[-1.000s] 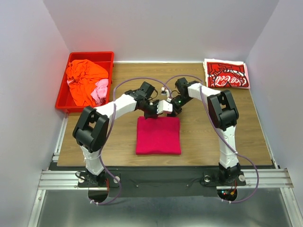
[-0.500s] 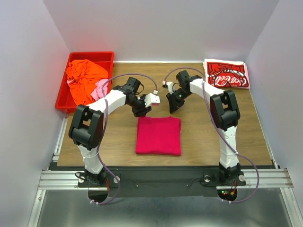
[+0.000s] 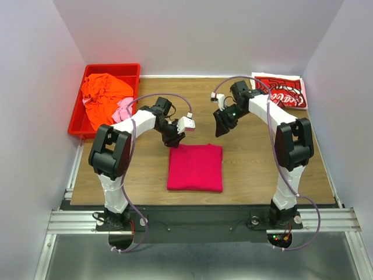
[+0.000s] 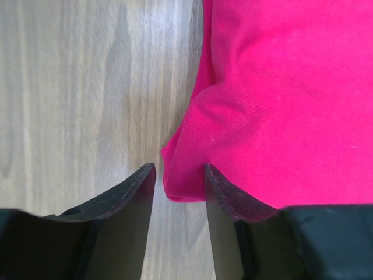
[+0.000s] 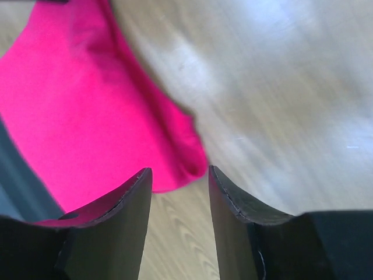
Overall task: Fold and stack the t-shirts
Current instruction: Fold the tshirt
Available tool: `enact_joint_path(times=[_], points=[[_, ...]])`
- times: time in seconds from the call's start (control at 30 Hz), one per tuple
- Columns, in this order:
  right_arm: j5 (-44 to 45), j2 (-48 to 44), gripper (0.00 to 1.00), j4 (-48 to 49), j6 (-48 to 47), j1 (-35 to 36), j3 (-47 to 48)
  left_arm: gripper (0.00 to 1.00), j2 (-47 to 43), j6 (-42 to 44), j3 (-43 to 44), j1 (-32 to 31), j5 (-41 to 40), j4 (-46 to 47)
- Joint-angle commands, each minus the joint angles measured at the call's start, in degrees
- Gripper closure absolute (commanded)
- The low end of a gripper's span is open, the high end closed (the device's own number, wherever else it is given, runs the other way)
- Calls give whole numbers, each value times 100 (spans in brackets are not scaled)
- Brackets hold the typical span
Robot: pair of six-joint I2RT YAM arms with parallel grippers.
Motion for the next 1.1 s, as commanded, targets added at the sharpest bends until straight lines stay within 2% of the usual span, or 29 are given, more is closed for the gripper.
enact_joint_path(times=[0.0, 0.1, 0.13, 0.33, 0.7, 0.8, 0.83, 0.9, 1.07], points=[[-580, -55, 50, -338, -221, 50, -251, 55, 68, 3, 219, 72, 167, -217], [-738, -3, 50, -347, -230, 59, -358, 65, 104, -6, 254, 81, 167, -270], [-774, 6, 50, -347, -238, 59, -419, 73, 121, -6, 280, 81, 158, -288], [-792, 76, 51, -330, -317, 67, -595, 100, 25, -6, 342, 125, 220, -481], [-432, 314, 59, -145, -493, 85, -824, 100, -230, 46, 289, 160, 193, -683], [-326, 323, 72, -22, -432, 94, -806, 100, -256, 55, 272, 177, 185, -692], [-291, 323, 85, 30, -397, 94, -797, 100, -257, 46, 271, 177, 185, -701], [-212, 314, 99, 66, -344, 94, -780, 100, -292, 38, 263, 186, 193, -692], [51, 86, 99, 188, -248, 85, -806, 100, -502, 73, 184, 300, 115, -622]])
